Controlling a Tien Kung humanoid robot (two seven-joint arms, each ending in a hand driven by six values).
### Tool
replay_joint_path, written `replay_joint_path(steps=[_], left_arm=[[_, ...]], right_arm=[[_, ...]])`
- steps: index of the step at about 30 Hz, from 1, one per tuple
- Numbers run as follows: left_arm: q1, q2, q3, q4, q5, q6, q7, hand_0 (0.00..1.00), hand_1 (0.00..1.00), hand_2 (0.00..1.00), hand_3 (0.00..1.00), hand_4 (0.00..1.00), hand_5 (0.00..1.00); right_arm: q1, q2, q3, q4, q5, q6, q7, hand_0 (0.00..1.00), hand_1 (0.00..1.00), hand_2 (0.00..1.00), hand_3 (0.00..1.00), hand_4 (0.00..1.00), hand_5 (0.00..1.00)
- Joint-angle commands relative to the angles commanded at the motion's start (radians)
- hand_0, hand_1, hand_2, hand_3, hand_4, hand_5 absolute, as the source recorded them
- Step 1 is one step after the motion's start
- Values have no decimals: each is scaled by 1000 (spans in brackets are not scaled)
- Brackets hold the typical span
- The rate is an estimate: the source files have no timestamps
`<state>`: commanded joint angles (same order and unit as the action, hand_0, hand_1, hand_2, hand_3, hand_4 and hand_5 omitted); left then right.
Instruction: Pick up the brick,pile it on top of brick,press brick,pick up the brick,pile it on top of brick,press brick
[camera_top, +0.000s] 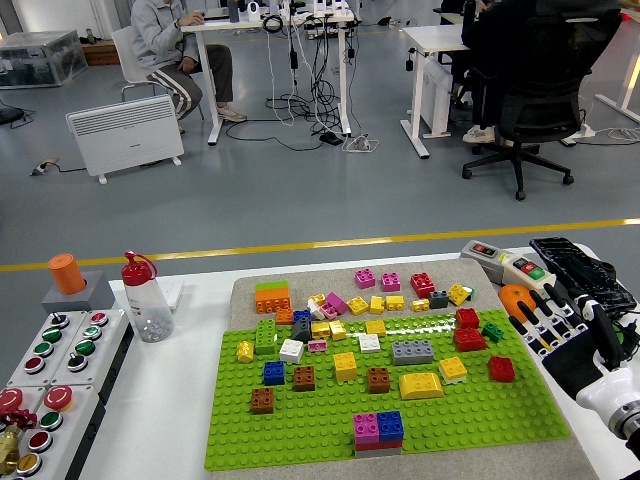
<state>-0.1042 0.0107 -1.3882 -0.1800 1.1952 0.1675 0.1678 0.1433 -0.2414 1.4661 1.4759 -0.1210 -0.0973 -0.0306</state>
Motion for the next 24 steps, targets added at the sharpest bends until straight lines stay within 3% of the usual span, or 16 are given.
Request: replay_joint_path(steps=[5, 13, 24], left_arm=[[-3, 1, 2, 0, -1, -1, -1, 652, 679, 706, 572, 302, 998], [-2, 0, -1, 0, 5, 0, 0, 652, 680, 706, 573, 303, 998], [5, -1, -5, 0, 17, 0, 5, 651, 681, 706, 573, 302, 998]], right_arm=[[-1, 0, 2, -3, -13, 0, -4, 800, 765, 757, 752, 529, 480], [-5, 0, -9, -6, -114, -41, 15, 798, 764, 755, 730, 529, 481], [-14, -1, -21, -14, -165, -38, 47, 818, 786, 777, 751, 531, 481]])
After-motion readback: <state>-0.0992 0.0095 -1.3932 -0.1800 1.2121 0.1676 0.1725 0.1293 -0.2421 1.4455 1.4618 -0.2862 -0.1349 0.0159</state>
